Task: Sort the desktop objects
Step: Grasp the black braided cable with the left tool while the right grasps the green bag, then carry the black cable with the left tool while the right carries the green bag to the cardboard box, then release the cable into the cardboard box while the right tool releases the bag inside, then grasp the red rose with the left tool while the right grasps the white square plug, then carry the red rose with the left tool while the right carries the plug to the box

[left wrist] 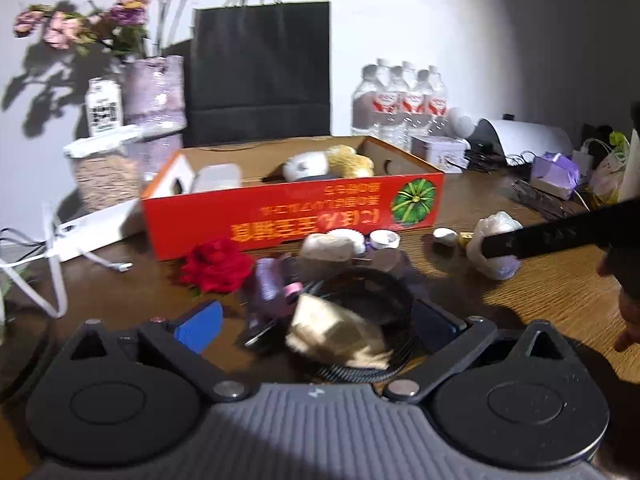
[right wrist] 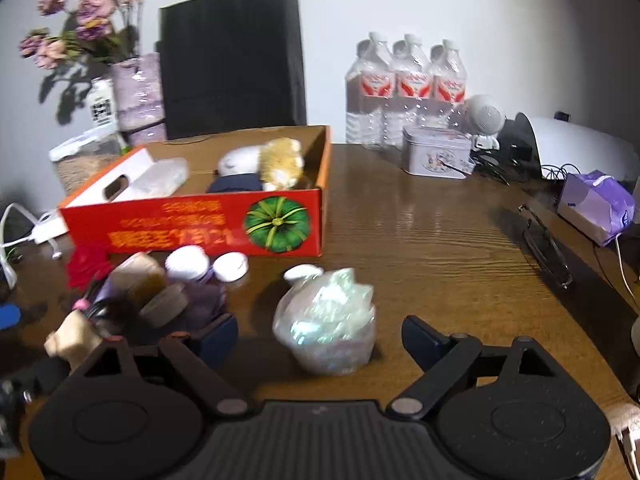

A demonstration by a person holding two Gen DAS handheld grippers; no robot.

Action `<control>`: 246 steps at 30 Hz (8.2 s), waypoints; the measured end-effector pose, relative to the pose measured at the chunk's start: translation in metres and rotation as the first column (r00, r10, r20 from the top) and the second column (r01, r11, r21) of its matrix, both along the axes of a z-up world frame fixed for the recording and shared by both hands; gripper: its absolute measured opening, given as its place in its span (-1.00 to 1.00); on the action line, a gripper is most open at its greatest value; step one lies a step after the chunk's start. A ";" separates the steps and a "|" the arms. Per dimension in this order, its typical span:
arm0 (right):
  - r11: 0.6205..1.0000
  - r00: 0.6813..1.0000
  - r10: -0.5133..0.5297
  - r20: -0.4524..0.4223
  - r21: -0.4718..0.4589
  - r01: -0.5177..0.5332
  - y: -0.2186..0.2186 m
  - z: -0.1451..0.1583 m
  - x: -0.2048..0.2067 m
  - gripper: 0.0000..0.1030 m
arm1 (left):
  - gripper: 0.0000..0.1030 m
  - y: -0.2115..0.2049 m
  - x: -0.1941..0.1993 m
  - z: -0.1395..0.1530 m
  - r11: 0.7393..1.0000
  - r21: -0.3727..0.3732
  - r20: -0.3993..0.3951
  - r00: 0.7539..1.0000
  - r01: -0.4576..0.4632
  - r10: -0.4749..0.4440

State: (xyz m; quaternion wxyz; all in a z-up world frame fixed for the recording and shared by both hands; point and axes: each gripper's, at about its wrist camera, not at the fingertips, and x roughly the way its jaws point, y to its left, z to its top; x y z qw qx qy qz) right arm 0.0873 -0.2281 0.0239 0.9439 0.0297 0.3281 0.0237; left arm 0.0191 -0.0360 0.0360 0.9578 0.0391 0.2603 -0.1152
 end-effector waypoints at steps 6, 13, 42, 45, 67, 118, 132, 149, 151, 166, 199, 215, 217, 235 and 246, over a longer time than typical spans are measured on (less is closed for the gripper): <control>0.995 0.991 0.096 0.092 0.015 -0.098 0.017 -0.001 -0.001 0.64 | 1.00 -0.024 0.018 -0.011 0.997 0.036 -0.059 0.996 0.065 -0.063; 0.995 0.994 0.021 0.110 -0.097 -0.011 0.013 -0.008 0.006 0.66 | 1.00 -0.052 0.027 -0.027 0.975 0.209 -0.089 0.995 0.073 -0.055; 0.960 0.966 0.253 0.042 0.115 -0.257 0.027 -0.012 -0.082 -0.28 | 0.00 0.001 -0.049 0.004 0.988 0.154 -0.051 0.999 0.006 0.002; 0.950 0.955 0.295 0.026 0.102 -0.296 0.037 -0.017 -0.089 -0.22 | 0.68 0.006 -0.048 -0.004 0.984 0.177 -0.029 0.999 -0.016 0.021; 0.965 0.967 0.255 -0.012 0.066 -0.254 0.049 -0.024 -0.093 -0.19 | 0.79 0.058 -0.017 -0.005 0.992 -0.112 -0.148 0.988 -0.060 0.043; 0.956 0.965 0.233 0.121 0.154 -0.250 0.021 0.033 -0.084 -0.33 | 0.79 0.047 -0.036 0.036 0.997 -0.072 -0.081 0.997 -0.028 0.022; 0.957 0.973 0.202 0.108 0.191 -0.220 0.000 0.083 0.113 -0.32 | 0.80 0.021 0.148 0.085 0.994 0.101 0.017 0.999 0.039 -0.041; 0.988 0.983 0.142 -0.118 -0.042 -0.147 0.036 0.044 0.201 0.43 | 0.84 0.006 0.266 0.003 0.981 0.194 -0.326 0.945 0.029 0.036; 0.990 0.989 0.129 -0.079 -0.045 -0.132 0.037 0.057 0.190 0.58 | 0.90 0.009 0.260 0.011 0.984 0.175 -0.311 0.949 0.007 0.048; 0.979 0.984 0.169 0.048 0.108 -0.173 0.029 0.060 0.042 0.73 | 1.00 0.044 0.102 0.073 0.988 0.051 -0.084 0.985 -0.147 0.151; 0.921 0.916 0.383 0.121 0.023 -0.388 0.092 0.005 0.042 0.50 | 0.73 0.067 0.111 -0.005 0.992 0.125 -0.026 1.000 0.014 -0.011; 0.897 0.893 0.441 0.089 -0.080 -0.435 0.120 -0.025 0.062 -0.10 | -0.22 0.072 0.119 -0.023 0.996 0.023 -0.091 0.992 0.085 -0.083; 0.899 0.893 0.438 0.105 -0.060 -0.434 0.118 -0.022 0.060 -0.10 | -0.24 0.073 0.115 -0.019 0.997 0.017 -0.076 0.995 0.072 -0.071; 0.981 0.979 0.178 0.095 0.063 -0.185 0.035 0.003 -0.095 -0.11 | -0.26 0.072 -0.044 0.007 0.995 -0.094 -0.176 0.984 0.017 -0.033; 0.978 0.978 0.205 0.036 0.013 -0.206 0.047 -0.019 -0.139 -0.13 | -0.12 0.033 -0.094 -0.009 0.991 0.002 -0.198 0.971 0.137 -0.134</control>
